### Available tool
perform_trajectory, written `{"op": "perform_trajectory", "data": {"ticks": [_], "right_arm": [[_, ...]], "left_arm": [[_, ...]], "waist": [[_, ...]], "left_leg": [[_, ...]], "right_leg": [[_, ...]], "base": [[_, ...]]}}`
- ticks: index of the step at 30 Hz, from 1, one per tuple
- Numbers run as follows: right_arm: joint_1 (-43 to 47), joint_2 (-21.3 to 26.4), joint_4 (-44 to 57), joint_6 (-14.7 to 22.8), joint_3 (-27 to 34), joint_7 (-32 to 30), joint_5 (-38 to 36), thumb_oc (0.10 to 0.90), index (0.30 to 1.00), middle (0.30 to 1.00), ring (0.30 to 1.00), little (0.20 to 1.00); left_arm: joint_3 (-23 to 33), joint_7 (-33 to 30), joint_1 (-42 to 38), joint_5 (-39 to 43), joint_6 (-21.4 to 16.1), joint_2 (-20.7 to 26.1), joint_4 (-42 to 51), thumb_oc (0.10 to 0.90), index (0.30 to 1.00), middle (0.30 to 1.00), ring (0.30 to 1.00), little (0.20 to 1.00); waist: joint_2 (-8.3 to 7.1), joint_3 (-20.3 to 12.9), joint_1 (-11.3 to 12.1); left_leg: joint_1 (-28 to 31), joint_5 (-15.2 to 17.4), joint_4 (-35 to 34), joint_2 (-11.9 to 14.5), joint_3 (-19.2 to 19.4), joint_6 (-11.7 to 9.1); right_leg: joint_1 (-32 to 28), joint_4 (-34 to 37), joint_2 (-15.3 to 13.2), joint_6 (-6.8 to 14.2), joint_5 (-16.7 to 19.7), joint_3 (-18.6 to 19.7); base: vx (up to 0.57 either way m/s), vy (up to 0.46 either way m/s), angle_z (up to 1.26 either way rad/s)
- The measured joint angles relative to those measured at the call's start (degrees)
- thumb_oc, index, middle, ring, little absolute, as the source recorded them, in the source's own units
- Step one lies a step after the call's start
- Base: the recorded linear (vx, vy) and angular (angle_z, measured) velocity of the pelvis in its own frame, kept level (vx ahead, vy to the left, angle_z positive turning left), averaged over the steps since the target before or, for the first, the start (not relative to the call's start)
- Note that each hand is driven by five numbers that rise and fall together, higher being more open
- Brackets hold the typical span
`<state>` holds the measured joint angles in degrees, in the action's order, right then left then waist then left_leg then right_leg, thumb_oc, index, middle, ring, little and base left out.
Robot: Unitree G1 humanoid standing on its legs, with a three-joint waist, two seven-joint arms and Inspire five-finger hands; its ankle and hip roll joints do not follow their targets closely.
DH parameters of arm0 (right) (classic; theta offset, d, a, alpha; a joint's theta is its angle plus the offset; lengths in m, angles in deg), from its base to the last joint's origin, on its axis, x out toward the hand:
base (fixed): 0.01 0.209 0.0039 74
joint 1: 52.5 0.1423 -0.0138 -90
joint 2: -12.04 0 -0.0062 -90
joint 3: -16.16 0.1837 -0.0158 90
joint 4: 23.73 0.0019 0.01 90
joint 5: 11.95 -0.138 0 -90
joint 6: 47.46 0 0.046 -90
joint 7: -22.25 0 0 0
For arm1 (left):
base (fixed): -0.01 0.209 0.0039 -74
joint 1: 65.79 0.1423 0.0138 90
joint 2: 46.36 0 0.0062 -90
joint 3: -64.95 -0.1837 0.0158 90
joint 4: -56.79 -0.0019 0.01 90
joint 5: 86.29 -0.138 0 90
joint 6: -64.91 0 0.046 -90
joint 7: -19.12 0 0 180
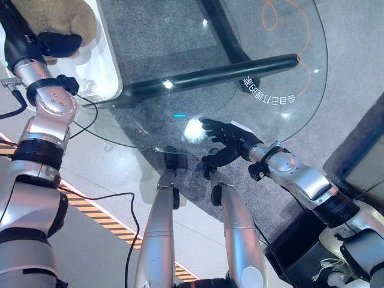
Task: Wipe the table with a cloth and put it in the basket.
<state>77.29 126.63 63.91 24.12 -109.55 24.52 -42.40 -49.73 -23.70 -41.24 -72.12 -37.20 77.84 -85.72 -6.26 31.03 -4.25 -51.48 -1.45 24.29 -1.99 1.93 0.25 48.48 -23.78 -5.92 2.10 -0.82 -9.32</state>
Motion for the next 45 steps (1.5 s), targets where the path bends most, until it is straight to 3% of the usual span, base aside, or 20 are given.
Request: {"op": "perform_trajectory", "data": {"ticks": [5, 6, 7, 8, 14, 24, 37, 45], "right_arm": [[0.0, -0.1, -1.2, 1.7, -0.6, 0.0, -0.3, 0.8, 0.9, 0.9, 0.9, 0.9], [-0.1, -0.1, -1.4, 2.0, -0.8, 0.0, -0.6, 0.8, 0.9, 0.9, 0.9, 0.9], [-0.1, -0.2, -1.4, 2.1, -0.9, 0.0, -0.8, 0.8, 0.9, 0.9, 0.9, 0.9], [-0.1, -0.3, -1.4, 2.3, -0.9, 0.0, -1.0, 0.8, 0.9, 0.9, 0.9, 0.9], [0.0, -0.6, -1.4, 3.7, -0.9, 0.0, -1.0, 0.8, 0.9, 0.9, 0.9, 0.9], [-0.8, -0.6, -1.4, 3.9, -1.1, 0.0, -1.0, 0.8, 0.9, 0.9, 0.9, 0.9], [-6.3, -2.8, -0.9, 3.9, -0.8, 0.0, -0.9, 0.8, 0.9, 0.9, 0.9, 0.9], [-8.3, -3.6, -0.4, 3.9, -0.4, 0.0, 0.8, 0.8, 0.9, 0.9, 0.9, 0.9]], "left_arm": [[-1.5, 1.5, -2.9, 0.4, 1.0, 0.0, -3.8, 0.1, 0.3, 0.3, 0.3, 0.2], [-1.7, 2.9, -3.7, 0.4, 1.9, 0.0, -3.9, 0.3, 0.472, 0.472, 0.472, 0.4], [-1.9, 4.0, -4.2, 0.4, 2.0, 0.0, -4.6, 0.353, 0.516, 0.516, 0.516, 0.453], [-2.1, 5.1, -4.4, 0.5, 2.2, 0.0, -5.1, 0.8, 0.9, 0.9, 0.9, 0.9], [-2.3, 9.2, -4.4, 3.4, 5.6, 0.0, -7.9, 0.8, 0.9, 0.9, 0.9, 0.9], [-1.6, 11.5, -4.3, 4.5, 6.1, 0.5, -9.8, 0.8, 0.9, 0.9, 0.9, 0.9], [0.9, 12.2, 0.4, 4.1, 4.2, 4.6, -5.3, 0.8, 0.9, 0.9, 0.9, 0.9], [4.8, 14.8, 7.9, 4.0, 3.8, 5.5, -2.3, 0.8, 0.9, 0.9, 0.9, 0.9]], "waist": [[-0.93, -0.1, -0.7], [-1.54, -0.1, -0.8], [-1.72, -0.1, -0.9], [-1.77, -0.2, -1.1], [-1.82, -0.2, -1.3], [-1.89, -0.2, -1.5], [-1.95, -0.3, -0.5], [-1.87, -0.2, 1.8]], "left_leg": [[-1.7, 0.9, 2.1, 0.4, -0.8, 0.1], [-2.2, 1.0, 2.7, 0.4, -0.9, 0.1], [-2.6, 1.0, 3.0, 0.4, -0.9, 0.1], [-2.8, 1.0, 3.1, 0.4, -0.9, 0.1], [-2.8, 1.1, 3.0, 0.3, -1.2, 0.3], [-1.6, 1.2, 3.6, 0.3, -1.5, 0.3], [6.4, 1.1, -0.2, 0.3, -1.3, 0.1], [14.2, 0.7, -3.6, 0.3, -1.1, -0.3]], "right_leg": [[0.3, 0.0, 0.5, 0.0, 0.2, -0.9], [0.6, 0.0, 0.5, 0.0, 0.3, -1.1], [0.7, 0.0, 0.5, 0.0, 0.3, -1.2], [0.8, 0.1, 0.5, 0.1, 0.3, -1.4], [0.6, 0.1, 0.5, 0.2, 0.4, -1.3], [-0.9, 0.1, 0.6, 0.2, 0.7, -1.5], [-8.4, 3.2, 0.7, 0.2, 0.9, -1.4], [-15.7, 6.2, 0.5, 0.3, 0.9, -1.4]], "base": [[0.0, -0.015, 0.0], [0.0, 0.0, 0.0], [0.0, -0.019, 0.04], [0.0, 0.0, 0.0], [-0.01, -0.029, 0.0], [-0.02, -0.031, 0.01], [-0.03, -0.033, 0.0], [-0.03, -0.069, 0.01]]}}
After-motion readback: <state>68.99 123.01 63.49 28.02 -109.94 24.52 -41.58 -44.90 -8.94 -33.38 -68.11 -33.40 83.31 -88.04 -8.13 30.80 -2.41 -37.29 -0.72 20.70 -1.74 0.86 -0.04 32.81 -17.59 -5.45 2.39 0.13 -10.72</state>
